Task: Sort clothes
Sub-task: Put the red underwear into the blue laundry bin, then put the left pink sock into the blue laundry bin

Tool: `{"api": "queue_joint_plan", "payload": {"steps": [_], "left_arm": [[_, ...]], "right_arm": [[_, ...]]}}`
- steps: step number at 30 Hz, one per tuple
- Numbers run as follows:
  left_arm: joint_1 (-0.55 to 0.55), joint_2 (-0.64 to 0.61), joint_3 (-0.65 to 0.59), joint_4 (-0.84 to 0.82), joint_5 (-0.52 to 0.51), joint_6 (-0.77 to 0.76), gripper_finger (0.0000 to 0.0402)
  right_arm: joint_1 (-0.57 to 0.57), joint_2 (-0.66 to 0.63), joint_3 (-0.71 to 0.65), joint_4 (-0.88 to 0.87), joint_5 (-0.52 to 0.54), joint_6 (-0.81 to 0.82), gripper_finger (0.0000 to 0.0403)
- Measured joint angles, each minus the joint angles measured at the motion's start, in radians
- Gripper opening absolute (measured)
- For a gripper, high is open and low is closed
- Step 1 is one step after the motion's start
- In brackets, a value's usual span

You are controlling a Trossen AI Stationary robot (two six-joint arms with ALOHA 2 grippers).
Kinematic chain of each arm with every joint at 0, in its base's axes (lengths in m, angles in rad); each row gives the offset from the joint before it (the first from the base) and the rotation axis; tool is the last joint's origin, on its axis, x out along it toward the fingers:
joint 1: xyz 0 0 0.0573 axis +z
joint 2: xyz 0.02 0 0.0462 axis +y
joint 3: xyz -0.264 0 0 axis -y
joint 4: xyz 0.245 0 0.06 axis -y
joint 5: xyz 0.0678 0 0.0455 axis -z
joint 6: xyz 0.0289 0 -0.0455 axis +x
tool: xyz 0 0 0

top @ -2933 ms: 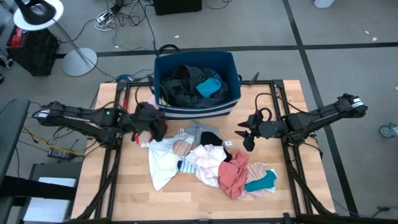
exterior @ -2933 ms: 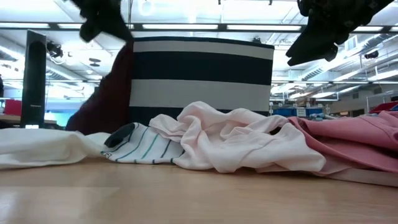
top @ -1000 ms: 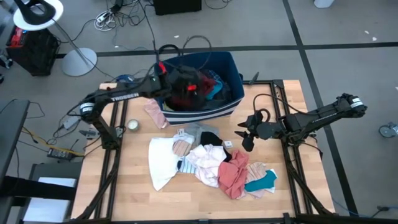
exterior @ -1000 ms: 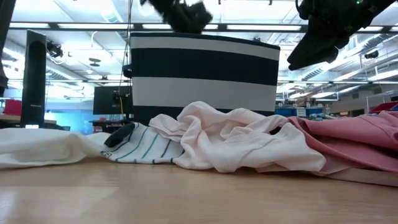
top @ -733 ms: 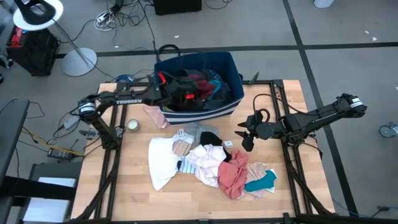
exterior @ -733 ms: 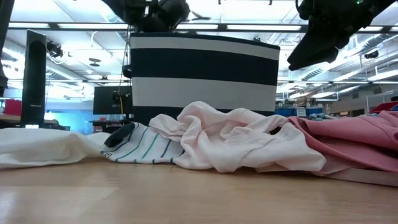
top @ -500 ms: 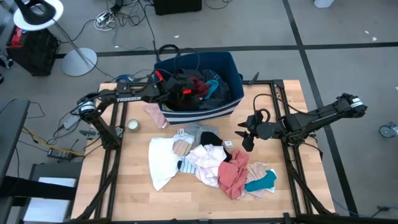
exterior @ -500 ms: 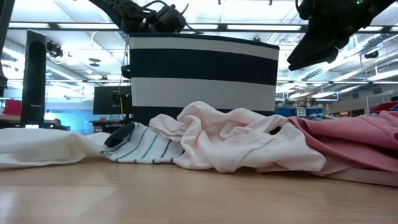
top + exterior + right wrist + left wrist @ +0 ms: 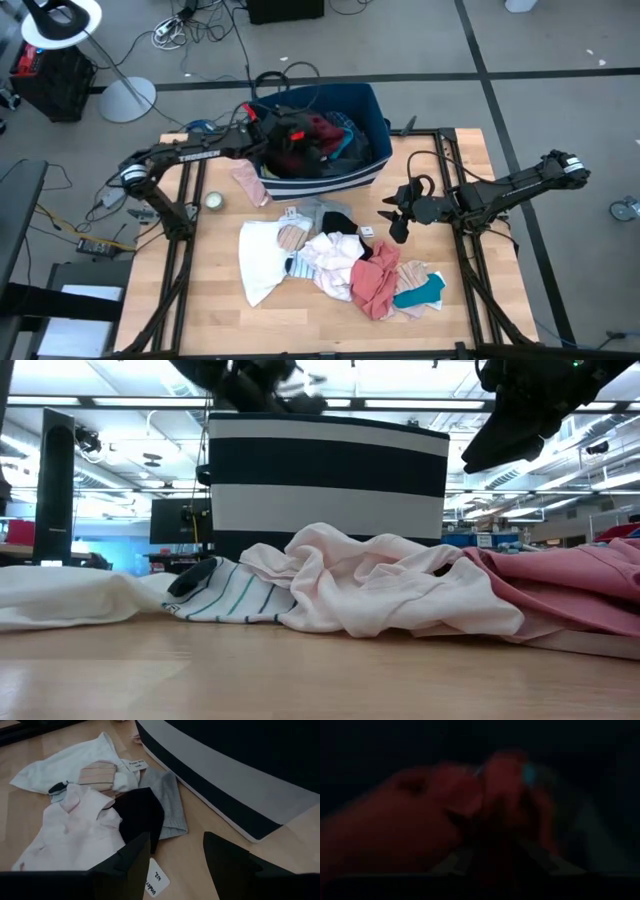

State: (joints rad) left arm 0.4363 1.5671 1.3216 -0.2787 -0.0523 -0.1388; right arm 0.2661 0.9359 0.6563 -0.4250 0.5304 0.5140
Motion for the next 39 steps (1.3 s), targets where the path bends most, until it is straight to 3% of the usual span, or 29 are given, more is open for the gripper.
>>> {"api": "queue_joint_plan", "payload": {"steps": [7,11,16,25,30,39], "left_arm": [[-0.019,-0.162,0.040,-0.179,0.003,0.024,0.0110],[-0.058,-0.295,-0.002,-0.247,-0.025,0.025,0.0110],[-0.155,-0.501,-0.156,-0.256,-0.148,-0.030,0.0110],[-0.355,-0.846,-0.495,-0.248,-0.355,-0.258,0.0110],[-0.410,-0.890,-0.629,-0.254,-0.428,-0.402,0.0110],[-0.411,-0.816,-0.891,-0.120,-0.493,-0.636,0.0110]], "right_arm": [[0.000,0.000,0.000,0.001,0.000,0.000,0.0185],[0.000,0.000,0.000,-0.004,0.000,0.006,0.0185],[0.000,0.000,0.000,-0.004,0.000,0.010,0.0185],[0.000,0.000,0.000,-0.002,0.005,0.017,0.0185],[0.000,0.000,0.000,0.001,0.005,0.017,0.0185],[0.000,0.000,0.000,0.001,0.005,0.018,0.0185]]}}
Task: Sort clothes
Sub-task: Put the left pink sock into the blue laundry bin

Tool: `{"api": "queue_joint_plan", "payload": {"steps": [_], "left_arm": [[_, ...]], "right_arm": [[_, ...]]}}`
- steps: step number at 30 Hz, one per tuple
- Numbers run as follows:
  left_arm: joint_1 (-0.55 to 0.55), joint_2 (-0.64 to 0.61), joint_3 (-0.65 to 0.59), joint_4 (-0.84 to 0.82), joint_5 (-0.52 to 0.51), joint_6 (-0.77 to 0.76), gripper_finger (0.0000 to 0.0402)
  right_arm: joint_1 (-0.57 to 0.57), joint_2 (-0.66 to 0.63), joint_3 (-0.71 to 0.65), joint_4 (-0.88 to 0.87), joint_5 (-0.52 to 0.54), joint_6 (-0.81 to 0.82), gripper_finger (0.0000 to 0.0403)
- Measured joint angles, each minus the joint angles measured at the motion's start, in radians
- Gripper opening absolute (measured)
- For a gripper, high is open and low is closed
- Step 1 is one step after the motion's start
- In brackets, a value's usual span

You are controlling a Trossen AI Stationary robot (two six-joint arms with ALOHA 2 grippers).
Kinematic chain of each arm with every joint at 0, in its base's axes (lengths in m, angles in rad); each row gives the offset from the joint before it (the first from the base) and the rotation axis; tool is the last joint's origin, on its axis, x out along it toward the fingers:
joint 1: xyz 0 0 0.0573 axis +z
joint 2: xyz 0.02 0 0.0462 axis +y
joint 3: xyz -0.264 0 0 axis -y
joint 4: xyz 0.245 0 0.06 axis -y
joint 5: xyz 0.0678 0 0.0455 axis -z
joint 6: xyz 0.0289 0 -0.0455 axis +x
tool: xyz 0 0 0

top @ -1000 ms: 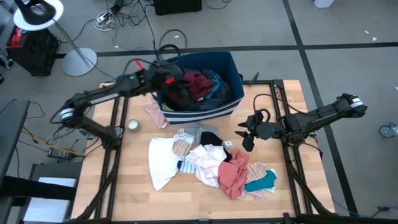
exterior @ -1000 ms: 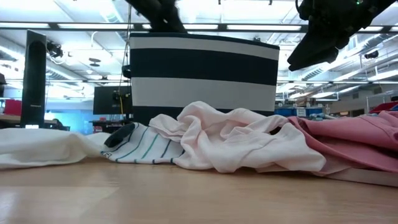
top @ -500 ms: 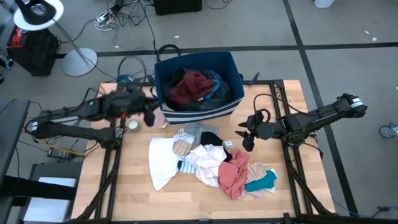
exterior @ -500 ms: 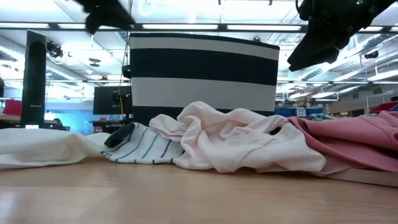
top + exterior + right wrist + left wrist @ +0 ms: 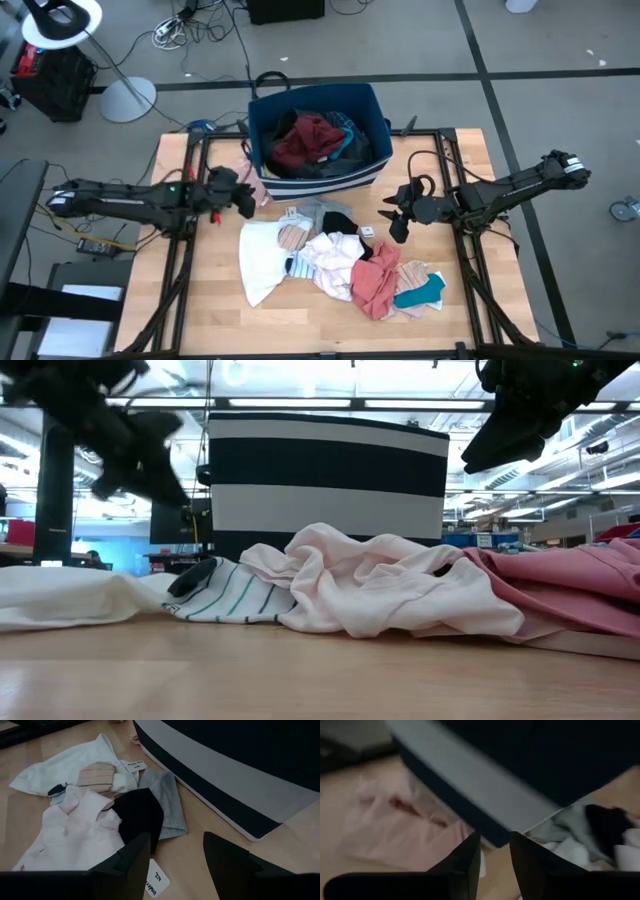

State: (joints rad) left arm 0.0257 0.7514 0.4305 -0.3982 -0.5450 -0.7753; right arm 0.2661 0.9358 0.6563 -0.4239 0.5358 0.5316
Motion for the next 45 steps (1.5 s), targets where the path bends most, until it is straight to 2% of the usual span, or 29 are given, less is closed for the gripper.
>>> {"api": "queue_joint_plan", "payload": {"steps": [6,9,13,21,29,31,34,37,41,45], "left_arm": [[0.018,0.065,-0.149,0.237,-0.043,-0.048,0.0110],[0.044,0.117,-0.190,0.304,-0.049,-0.054,0.0110],[0.072,0.201,-0.213,0.363,-0.051,-0.036,0.0110],[0.102,0.351,-0.212,0.477,0.006,0.116,0.0110],[0.125,0.470,-0.212,0.505,0.063,0.252,0.0102],[0.125,0.489,-0.209,0.522,0.072,0.264,0.0078],[0.121,0.488,-0.207,0.540,0.111,0.267,0.0019],[0.101,0.465,-0.180,0.525,0.178,0.278,0.0006],[0.063,0.418,-0.100,0.416,0.249,0.303,0.0002],[0.005,0.373,0.018,0.221,0.253,0.330,0.0001]], "right_arm": [[0.000,0.000,0.000,0.002,0.000,-0.001,0.0185],[-0.001,0.002,0.000,0.004,0.000,-0.001,0.0185],[-0.001,0.013,0.000,0.003,0.003,0.000,0.0185],[-0.002,0.028,0.000,0.009,0.022,0.000,0.0185],[-0.002,0.028,0.000,0.010,0.025,0.000,0.0185],[-0.002,0.028,0.000,0.010,0.025,0.001,0.0185],[-0.002,0.028,0.000,0.011,0.025,0.002,0.0185],[-0.002,0.028,0.000,0.010,0.025,0.002,0.0185],[-0.002,0.028,0.000,0.009,0.025,0.002,0.0185],[-0.002,0.028,0.000,0.007,0.025,0.002,0.0185]]}}
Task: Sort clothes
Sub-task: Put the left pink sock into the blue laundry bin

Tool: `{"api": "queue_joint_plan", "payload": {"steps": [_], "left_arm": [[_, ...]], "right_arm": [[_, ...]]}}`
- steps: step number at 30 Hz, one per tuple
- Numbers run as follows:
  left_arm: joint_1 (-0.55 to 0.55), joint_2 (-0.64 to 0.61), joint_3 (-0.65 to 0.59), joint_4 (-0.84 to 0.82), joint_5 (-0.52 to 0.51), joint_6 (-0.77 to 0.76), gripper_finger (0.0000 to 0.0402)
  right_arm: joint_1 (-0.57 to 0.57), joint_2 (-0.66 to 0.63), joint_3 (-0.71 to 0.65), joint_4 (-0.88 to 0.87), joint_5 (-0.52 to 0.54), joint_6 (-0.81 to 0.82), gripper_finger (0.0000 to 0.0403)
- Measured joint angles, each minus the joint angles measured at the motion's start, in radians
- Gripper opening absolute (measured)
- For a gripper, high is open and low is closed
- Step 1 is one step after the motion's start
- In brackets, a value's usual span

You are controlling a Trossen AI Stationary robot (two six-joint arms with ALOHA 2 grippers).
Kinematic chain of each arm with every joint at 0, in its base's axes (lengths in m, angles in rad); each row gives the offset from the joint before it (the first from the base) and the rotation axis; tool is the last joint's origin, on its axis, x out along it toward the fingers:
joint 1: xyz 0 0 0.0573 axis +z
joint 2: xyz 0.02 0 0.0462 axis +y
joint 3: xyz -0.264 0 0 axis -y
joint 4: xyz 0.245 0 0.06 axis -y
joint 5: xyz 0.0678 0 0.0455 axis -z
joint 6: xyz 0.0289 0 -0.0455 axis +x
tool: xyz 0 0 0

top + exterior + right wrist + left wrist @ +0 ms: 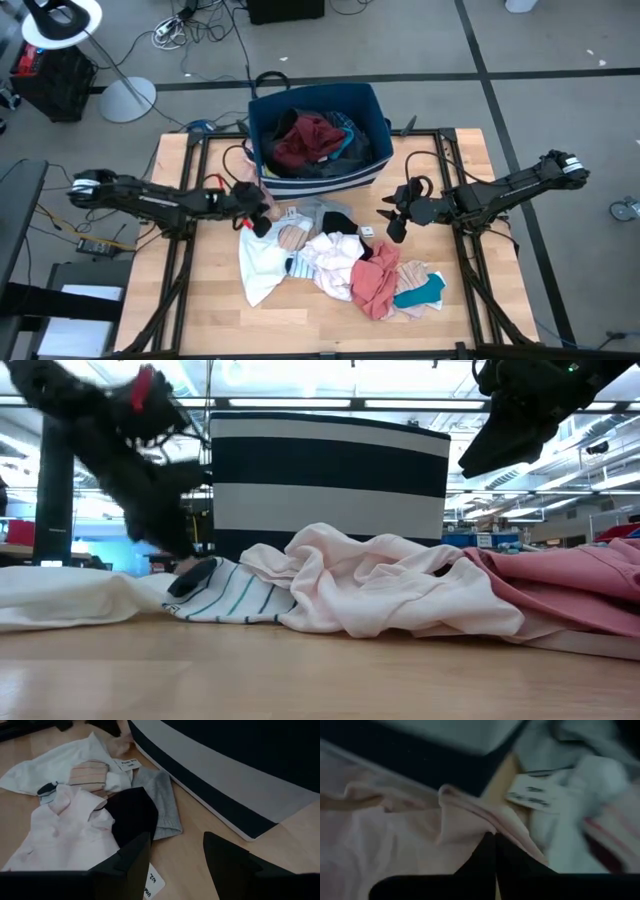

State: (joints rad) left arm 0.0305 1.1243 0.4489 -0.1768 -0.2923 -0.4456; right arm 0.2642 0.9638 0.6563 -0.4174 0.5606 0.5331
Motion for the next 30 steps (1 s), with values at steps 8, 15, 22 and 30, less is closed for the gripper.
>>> {"api": "queue_joint_plan", "payload": {"steps": [8,15,22,30], "left_arm": [[-0.053,-0.035,0.302,-0.249,-0.038,0.107,0.0001],[-0.052,-0.035,0.552,-0.312,-0.096,0.286,0.0000],[-0.019,-0.031,0.763,-0.327,-0.203,0.423,0.0000],[0.096,0.007,0.951,-0.182,-0.224,0.599,0.0000]], "right_arm": [[0.000,0.000,0.000,-0.004,0.000,0.000,0.0185],[0.000,0.000,0.000,-0.003,0.000,-0.001,0.0185],[0.000,0.000,0.000,-0.003,0.000,-0.001,0.0185],[0.000,0.000,0.000,-0.003,-0.001,-0.003,0.0185]]}}
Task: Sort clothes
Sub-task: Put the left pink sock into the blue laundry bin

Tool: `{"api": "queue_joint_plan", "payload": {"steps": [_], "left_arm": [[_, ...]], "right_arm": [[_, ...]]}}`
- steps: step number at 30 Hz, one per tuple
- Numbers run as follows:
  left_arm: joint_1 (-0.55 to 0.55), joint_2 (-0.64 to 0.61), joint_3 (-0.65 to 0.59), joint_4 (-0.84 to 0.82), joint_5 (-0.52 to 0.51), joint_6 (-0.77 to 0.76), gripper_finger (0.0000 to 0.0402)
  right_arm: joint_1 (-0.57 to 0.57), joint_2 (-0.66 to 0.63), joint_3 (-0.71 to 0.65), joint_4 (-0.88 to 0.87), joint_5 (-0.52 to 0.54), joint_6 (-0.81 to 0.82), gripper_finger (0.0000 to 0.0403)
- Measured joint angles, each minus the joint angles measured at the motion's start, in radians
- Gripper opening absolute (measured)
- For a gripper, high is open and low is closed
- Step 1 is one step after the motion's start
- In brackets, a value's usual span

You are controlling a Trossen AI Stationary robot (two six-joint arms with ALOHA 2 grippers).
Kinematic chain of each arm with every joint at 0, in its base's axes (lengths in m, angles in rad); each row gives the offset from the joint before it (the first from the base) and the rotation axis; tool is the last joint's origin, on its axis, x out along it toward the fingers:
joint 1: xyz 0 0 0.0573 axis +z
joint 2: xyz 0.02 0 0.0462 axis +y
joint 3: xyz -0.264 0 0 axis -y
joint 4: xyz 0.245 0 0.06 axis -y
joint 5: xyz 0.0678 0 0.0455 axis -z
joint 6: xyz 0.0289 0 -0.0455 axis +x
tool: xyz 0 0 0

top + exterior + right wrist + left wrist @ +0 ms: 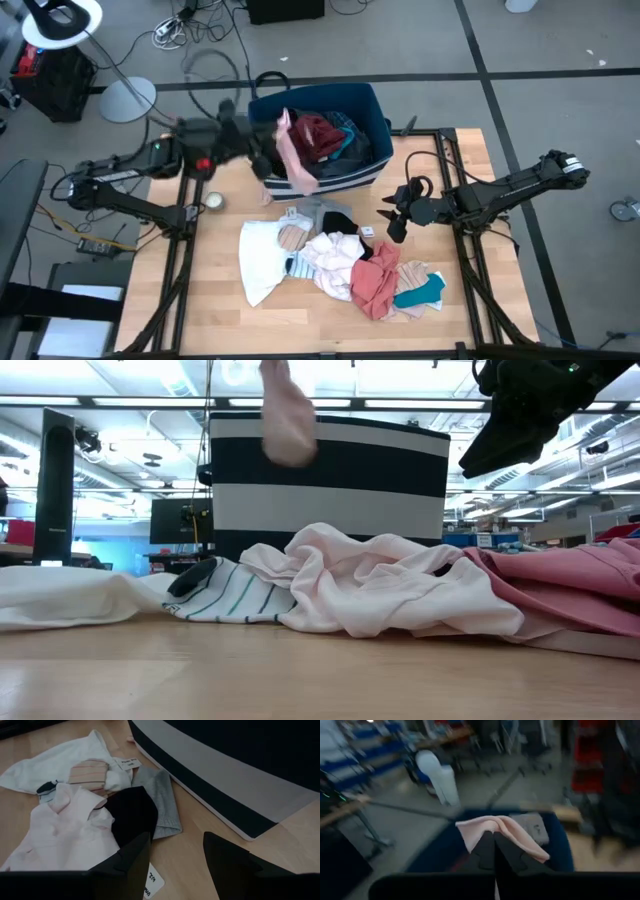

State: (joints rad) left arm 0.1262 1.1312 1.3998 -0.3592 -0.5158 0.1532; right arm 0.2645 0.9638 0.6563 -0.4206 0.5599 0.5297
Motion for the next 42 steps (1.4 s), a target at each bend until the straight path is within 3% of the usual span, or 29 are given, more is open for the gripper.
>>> {"api": "queue_joint_plan", "payload": {"steps": [7,14,19,22,28,33,37,42], "left_arm": [[0.082,0.085,0.136,0.033,0.000,0.103,0.0000],[0.117,0.140,0.127,-0.084,0.004,0.061,0.0000],[0.138,0.175,0.035,-0.115,0.010,-0.074,0.0010],[0.168,0.176,-0.042,-0.114,0.071,-0.150,0.0026],[0.229,0.179,-0.222,-0.064,0.236,-0.278,0.0084],[0.267,0.172,-0.349,0.049,0.244,-0.302,0.0135],[0.271,0.174,-0.359,0.069,0.245,-0.291,0.0154],[0.244,0.163,-0.285,0.034,0.269,-0.249,0.0156]], "right_arm": [[0.000,0.000,0.000,-0.001,-0.001,-0.001,0.0185],[0.000,0.000,0.000,-0.003,-0.005,-0.008,0.0185],[0.000,0.000,0.000,-0.003,-0.005,-0.008,0.0185],[0.000,0.000,0.000,-0.003,-0.005,-0.008,0.0185],[0.000,0.000,0.000,-0.001,-0.010,-0.008,0.0185],[0.000,0.000,0.000,0.000,-0.011,-0.008,0.0185],[0.000,0.000,0.000,-0.002,-0.011,-0.008,0.0185],[0.000,0.000,0.000,-0.003,-0.011,-0.008,0.0185]]}}
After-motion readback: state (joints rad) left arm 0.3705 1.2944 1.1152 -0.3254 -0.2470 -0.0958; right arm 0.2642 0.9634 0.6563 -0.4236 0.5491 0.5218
